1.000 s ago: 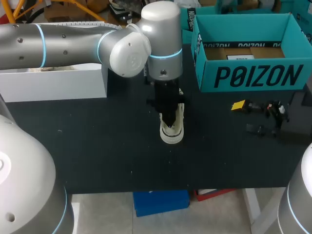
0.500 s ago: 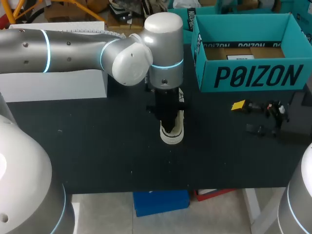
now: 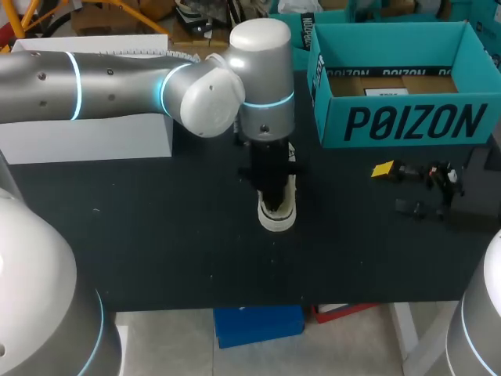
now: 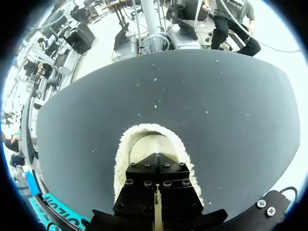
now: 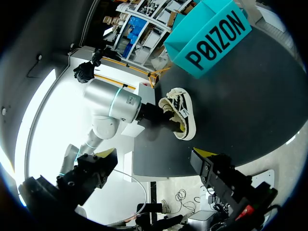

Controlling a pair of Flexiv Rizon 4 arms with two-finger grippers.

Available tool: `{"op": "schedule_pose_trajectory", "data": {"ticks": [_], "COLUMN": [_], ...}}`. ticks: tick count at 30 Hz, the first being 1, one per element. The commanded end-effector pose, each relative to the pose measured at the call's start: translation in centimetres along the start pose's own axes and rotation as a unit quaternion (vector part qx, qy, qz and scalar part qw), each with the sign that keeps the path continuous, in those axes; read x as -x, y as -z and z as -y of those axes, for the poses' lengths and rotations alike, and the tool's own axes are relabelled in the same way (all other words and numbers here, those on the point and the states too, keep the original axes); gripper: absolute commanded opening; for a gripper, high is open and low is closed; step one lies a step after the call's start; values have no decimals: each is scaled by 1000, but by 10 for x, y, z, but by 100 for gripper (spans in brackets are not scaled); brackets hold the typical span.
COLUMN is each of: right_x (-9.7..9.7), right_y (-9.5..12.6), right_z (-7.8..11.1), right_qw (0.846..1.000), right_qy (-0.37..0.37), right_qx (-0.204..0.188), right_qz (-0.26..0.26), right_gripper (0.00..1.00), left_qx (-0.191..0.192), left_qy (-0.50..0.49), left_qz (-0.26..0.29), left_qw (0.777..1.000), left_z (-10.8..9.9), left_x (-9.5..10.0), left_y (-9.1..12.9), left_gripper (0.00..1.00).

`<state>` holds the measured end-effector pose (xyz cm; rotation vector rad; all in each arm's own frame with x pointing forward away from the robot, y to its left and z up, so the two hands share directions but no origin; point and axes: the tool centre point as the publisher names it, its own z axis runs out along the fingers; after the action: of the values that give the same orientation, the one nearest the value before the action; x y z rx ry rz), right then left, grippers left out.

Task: Take the shoe out of the shoebox, open the shoe tongue, remove and reinsert the insole, then place the shoe into the shoebox

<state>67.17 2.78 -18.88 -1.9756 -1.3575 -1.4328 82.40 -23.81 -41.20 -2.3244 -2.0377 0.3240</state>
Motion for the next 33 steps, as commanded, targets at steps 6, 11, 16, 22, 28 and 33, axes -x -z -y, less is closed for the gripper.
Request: {"op": "schedule_pose_trajectory", "data": {"ticks": [6,11,16,22,28,33], "right_x": [0,0,0,0,0,0], "right_y": [0,0,0,0,0,0], "right_z": [0,0,0,0,0,0], "right_qw": [1000,1000,1000,1000,1000,1000], "right_qy": [0,0,0,0,0,0], "right_qx": [0,0,0,0,0,0], "right_qz": [0,0,0,0,0,0], "right_gripper": [100,100,100,100,100,100], "left_qx": [30,52,71,92,103,116], "left_qy": [10,26,49,81,112,130], "left_qz": [46,73,104,143,175,196], "left_qw": [998,996,991,982,973,965], "left_z": [4,-3,-14,-25,-40,-51], "left_x": [-3,-10,-21,-33,-45,-48], "left_y": [58,84,101,117,120,122], "left_gripper": [0,0,0,0,0,0]}}
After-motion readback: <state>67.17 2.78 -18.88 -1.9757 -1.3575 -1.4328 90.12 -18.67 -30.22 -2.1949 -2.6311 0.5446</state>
